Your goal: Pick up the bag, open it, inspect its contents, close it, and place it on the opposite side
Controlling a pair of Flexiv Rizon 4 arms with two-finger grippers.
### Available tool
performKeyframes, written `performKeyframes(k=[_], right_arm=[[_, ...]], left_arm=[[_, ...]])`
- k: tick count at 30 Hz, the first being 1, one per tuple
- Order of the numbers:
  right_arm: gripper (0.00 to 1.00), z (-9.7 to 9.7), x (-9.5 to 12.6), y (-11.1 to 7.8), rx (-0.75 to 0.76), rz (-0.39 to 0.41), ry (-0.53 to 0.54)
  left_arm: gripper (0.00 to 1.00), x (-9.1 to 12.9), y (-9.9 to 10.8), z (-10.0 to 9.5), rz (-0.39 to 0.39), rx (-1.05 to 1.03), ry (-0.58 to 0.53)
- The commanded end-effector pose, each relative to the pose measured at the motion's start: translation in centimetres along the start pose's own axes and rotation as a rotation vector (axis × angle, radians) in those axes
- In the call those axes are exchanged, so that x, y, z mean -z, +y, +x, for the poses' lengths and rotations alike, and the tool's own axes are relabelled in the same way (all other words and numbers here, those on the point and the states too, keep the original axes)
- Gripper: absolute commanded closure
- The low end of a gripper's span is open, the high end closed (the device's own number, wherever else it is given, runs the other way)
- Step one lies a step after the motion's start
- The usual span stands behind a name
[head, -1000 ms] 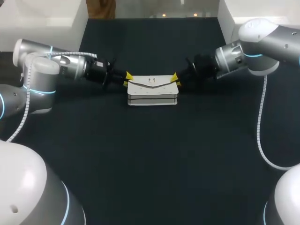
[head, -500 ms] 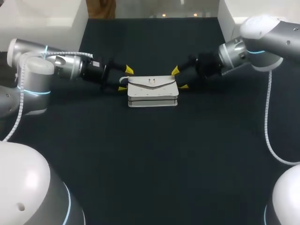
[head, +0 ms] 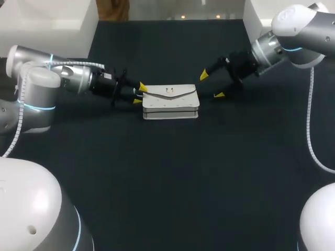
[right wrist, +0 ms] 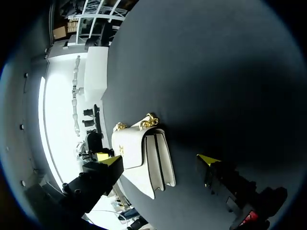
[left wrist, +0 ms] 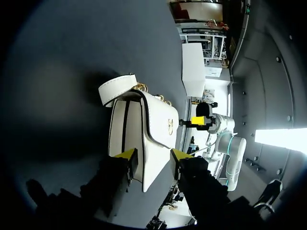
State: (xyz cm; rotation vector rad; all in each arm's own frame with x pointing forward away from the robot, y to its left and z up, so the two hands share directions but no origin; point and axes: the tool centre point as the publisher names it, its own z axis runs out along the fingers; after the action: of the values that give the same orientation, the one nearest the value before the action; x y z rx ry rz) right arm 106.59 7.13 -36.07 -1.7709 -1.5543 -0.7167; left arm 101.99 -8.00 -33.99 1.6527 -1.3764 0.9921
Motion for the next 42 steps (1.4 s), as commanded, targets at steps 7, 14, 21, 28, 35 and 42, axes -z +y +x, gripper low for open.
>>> performKeyframes(k=[7,14,21,28,35,42], right_arm=[[0.0,-0.7,1.3,0.3,-0.023,-0.01,-0.044],[0.0,-1.2,1.9,0.8,-0.033,-0.011,-0.07],[0.0,-1.6,2.4,1.2,-0.039,-0.014,-0.093],[0.0,-1.8,2.7,1.3,-0.035,-0.017,-0.112],[0.0,-2.2,3.2,1.4,-0.04,-0.024,-0.131],[0.0,-2.5,4.2,1.4,-0.048,-0.036,-0.163]], left_arm=[[0.58,0.0,0.8,-0.7,-0.019,0.032,-0.041],[0.71,-0.4,0.4,-1.1,-0.021,0.054,-0.034],[0.8,-0.7,0.3,-1.2,-0.02,0.066,-0.038],[0.82,-1.0,0.2,-1.1,-0.013,0.077,-0.036],[1.0,-1.2,0.2,-0.8,-0.018,0.067,-0.037],[1.0,-0.1,-0.2,-1.1,-0.019,0.057,-0.039]])
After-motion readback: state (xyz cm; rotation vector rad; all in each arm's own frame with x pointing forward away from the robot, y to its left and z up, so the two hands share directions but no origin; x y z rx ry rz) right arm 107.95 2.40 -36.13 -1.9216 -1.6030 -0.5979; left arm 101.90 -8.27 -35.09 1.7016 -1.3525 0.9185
